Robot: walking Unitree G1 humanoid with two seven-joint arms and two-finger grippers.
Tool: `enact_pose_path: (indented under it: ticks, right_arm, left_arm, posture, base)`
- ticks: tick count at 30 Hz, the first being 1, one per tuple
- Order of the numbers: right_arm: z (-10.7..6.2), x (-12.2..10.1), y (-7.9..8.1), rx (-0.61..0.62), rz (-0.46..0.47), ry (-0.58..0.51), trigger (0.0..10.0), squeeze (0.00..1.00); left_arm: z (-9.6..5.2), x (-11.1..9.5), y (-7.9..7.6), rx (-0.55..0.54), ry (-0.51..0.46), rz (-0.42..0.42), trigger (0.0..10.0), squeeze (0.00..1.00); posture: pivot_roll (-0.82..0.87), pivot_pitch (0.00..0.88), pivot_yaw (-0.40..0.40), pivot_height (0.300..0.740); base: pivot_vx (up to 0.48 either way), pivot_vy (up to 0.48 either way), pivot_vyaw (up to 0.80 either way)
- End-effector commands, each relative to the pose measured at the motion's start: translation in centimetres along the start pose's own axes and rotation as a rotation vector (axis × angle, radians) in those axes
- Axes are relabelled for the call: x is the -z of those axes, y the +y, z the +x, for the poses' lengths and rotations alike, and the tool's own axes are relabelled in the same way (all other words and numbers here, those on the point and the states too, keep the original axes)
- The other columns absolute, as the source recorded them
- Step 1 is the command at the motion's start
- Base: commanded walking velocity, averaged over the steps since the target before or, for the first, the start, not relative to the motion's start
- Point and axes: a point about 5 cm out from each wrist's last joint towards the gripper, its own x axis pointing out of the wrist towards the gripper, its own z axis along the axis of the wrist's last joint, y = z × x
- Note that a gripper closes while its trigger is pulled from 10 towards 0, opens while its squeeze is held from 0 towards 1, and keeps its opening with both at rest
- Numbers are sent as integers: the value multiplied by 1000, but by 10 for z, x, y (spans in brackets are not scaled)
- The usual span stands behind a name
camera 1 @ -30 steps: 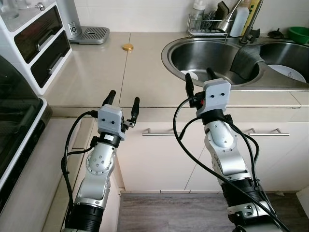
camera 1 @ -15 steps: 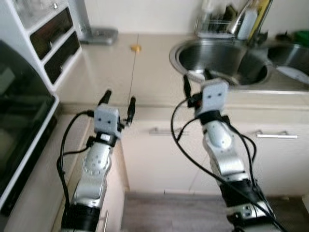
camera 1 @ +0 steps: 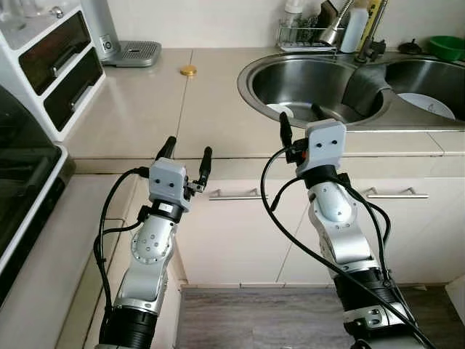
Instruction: Kitchen organization
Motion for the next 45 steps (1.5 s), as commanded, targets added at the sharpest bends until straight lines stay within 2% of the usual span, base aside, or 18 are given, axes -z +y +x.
enact_pose_path:
  ticks: [1, 6, 7, 8, 13, 18, 24, 28, 32, 38, 45]
  right_arm:
    - [-1, 4, -1, 3, -5, 23, 10000, 0]
    - [-6, 8, -1, -51, -17, 50, 10000, 0]
    - [-13, 15, 1, -132, -3, 96, 10000, 0]
    - [-17, 18, 2, -163, -2, 115, 10000, 0]
    - [-31, 28, -1, -210, -34, 180, 10000, 0]
    - [-55, 41, -19, -196, -73, 272, 10000, 0]
    - [-64, 40, -23, -194, -98, 288, 10000, 0]
    - [-77, 41, -26, -175, -116, 315, 10000, 0]
    - [-77, 41, -26, -169, -135, 307, 10000, 0]
    - [-83, 38, -27, -184, -141, 297, 10000, 0]
    - [-81, 39, -23, -214, -141, 285, 10000, 0]
  left_arm:
    - [2, -2, -1, 5, -6, 2, 10000, 0]
    - [2, -1, 0, 6, 8, 26, 10000, 0]
    - [1, 0, 1, 4, 16, 42, 10000, 0]
    - [0, 0, 2, 2, 21, 46, 10000, 0]
    - [-7, 1, 7, -5, 63, 80, 10000, 0]
    - [-34, 15, 17, -32, 212, 109, 10000, 0]
    - [-44, 16, 17, -25, 255, 101, 10000, 0]
    - [-57, 17, 18, -31, 307, 99, 10000, 0]
    - [-59, 17, 20, -37, 318, 96, 10000, 0]
    - [-72, 13, 20, -48, 325, 87, 10000, 0]
    - [-65, 12, 19, -56, 310, 79, 10000, 0]
  posture:
    - [-22, 0, -14, 740]
    - [-20, 0, -15, 740]
    - [-21, 0, -16, 740]
    - [-22, 0, -16, 740]
    - [-20, 0, -18, 740]
    - [-19, 0, -17, 740]
    - [-33, 0, -12, 740]
    - [-30, 4, -12, 740]
    - [-36, 5, -10, 740]
    - [-27, 9, -23, 740]
    - [-23, 10, -31, 740]
  base:
    - [0, 0, 0]
    - [0, 0, 0]
    - [0, 0, 0]
    - [0, 0, 0]
    - [0, 0, 0]
    - [0, 0, 0]
    - [0, 0, 0]
    - [0, 0, 0]
    - [0, 0, 0]
    - [0, 0, 0]
    - [0, 0, 0]
